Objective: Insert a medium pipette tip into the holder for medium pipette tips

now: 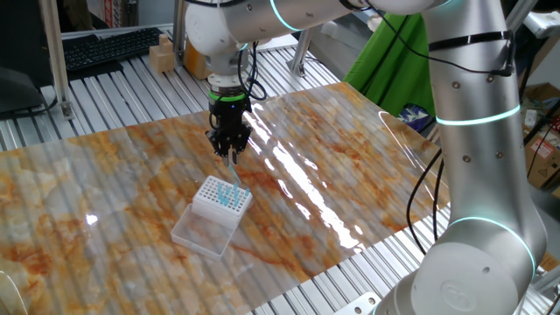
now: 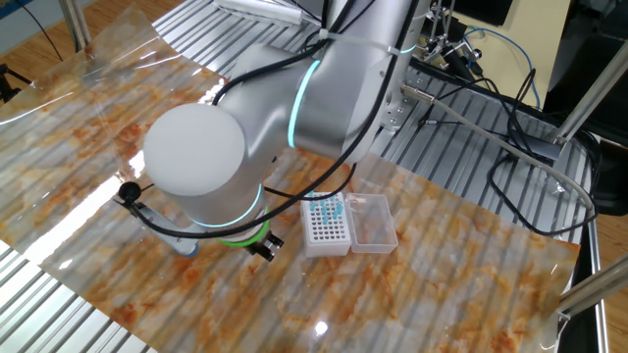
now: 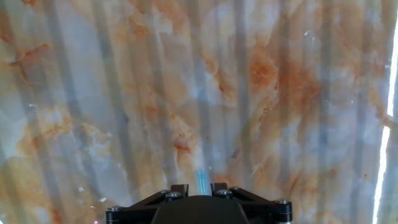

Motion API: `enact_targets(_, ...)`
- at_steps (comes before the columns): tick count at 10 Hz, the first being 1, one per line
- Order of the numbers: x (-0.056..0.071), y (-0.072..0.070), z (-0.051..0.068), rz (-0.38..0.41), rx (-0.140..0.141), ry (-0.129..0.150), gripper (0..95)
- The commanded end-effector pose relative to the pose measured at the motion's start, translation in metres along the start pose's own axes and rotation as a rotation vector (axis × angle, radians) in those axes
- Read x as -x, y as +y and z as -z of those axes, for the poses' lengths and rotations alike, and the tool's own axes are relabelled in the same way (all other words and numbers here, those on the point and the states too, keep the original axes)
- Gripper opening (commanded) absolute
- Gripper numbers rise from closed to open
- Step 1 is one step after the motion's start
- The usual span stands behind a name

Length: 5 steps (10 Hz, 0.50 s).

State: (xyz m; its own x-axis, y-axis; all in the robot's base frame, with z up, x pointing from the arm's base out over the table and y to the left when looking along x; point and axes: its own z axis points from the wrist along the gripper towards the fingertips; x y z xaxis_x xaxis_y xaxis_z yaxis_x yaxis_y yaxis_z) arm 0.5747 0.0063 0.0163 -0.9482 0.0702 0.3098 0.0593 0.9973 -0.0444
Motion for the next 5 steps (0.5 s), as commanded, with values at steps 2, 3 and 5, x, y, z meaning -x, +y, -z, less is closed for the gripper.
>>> enact_targets(2, 0.0023, -0.0011, -0.0017, -0.003, -0.001, 0.013, 19.0)
enact_targets(3, 0.0029, -0.001, -0.0023, -0.004, -0.002, 0.023, 19.0)
enact_targets(5, 0.0032, -0.0009, -0.0028, -0.008, -0.002, 0.028, 19.0)
